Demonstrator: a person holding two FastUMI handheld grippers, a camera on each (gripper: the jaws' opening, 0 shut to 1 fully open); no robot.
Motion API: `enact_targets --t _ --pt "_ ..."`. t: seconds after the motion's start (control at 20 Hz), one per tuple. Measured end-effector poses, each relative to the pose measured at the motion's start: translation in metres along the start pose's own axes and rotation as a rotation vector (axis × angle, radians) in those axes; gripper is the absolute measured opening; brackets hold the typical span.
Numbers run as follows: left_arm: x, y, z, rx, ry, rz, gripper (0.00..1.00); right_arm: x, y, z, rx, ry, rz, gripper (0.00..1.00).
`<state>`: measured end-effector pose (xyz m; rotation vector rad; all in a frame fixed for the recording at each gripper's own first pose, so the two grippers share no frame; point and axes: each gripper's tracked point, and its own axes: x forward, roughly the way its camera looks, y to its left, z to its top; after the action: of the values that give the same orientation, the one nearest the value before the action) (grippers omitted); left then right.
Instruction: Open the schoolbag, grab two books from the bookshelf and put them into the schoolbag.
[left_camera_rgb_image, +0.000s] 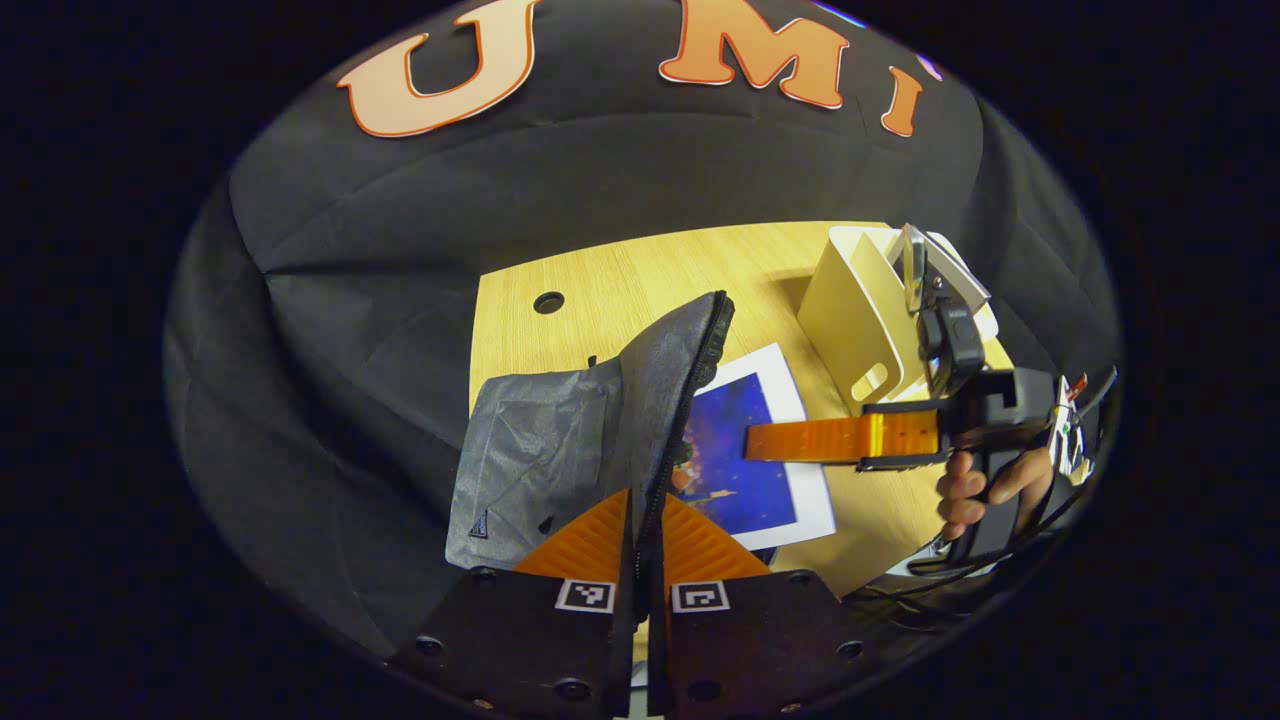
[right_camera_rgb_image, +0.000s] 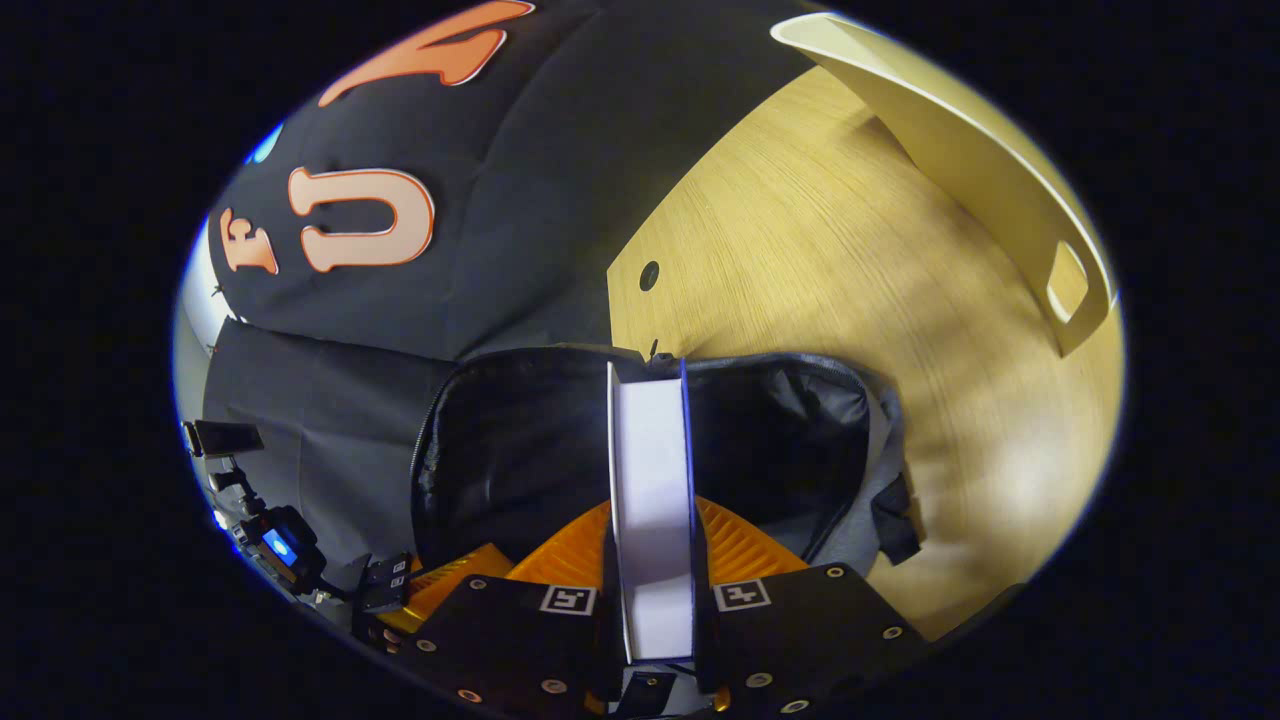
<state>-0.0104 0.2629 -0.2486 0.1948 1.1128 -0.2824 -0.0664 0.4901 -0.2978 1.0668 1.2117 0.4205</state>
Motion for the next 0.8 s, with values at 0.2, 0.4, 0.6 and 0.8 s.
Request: enact_targets --t 0.2,0.4,0.6,0.8 --pt "0.003 -0.001 0.001 -0.002 -0.007 -0.01 0.07 0.023 -0.005 -0.01 0.038 -0.038 0.015 0.28" --pt "0.001 -0.006 0.0 -0.018 -0.008 -0.027 0.06 0.036 -0.007 -0.019 0.024 -0.007 -0.008 0.29" --pt "0.003 -0.005 -0.001 -0.018 -0.017 -0.022 0.07 0.028 -0.019 -0.019 -0.065 0.04 -0.105 0.45" --pt "0.003 -0.003 -0.001 -0.016 -0.027 -0.012 0.07 0.002 -0.035 -0.005 -0.194 0.047 -0.222 0.72"
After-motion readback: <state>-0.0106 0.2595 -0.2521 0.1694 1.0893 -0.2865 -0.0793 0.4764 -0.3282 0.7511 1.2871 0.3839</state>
